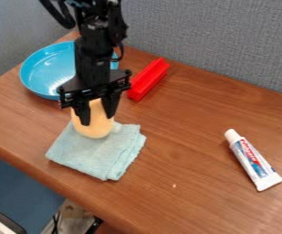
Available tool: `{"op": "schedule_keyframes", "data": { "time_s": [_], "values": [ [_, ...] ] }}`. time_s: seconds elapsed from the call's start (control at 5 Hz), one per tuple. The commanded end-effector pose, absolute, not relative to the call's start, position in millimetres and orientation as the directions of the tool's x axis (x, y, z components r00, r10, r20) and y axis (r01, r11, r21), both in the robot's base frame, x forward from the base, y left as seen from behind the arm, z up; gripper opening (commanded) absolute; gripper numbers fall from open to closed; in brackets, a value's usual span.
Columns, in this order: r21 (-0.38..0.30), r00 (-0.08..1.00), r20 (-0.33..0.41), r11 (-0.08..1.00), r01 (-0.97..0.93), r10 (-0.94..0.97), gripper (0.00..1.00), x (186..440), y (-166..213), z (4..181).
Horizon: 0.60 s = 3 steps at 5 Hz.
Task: Put the yellow ball on the blue plate
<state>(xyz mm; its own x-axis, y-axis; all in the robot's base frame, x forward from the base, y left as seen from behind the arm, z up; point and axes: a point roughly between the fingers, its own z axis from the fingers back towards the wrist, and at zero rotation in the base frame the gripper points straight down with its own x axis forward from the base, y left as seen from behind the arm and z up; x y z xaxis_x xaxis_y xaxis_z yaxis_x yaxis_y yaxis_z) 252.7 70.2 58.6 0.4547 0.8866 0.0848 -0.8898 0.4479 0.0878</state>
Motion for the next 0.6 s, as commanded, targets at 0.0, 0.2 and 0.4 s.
{"op": "schedule_keyframes", "data": {
  "time_s": [0.0, 0.2, 0.4],
  "values": [
    [0.053, 0.438, 0.102, 0.435, -0.899, 0.893, 0.0, 260, 76, 73.3],
    [0.051, 0.437, 0.09, 0.434, -0.899, 0.895, 0.0, 261, 78, 78.4],
    [0.043, 0.433, 0.077, 0.431, -0.901, 0.898, 0.0, 263, 80, 85.4]
  ]
}}
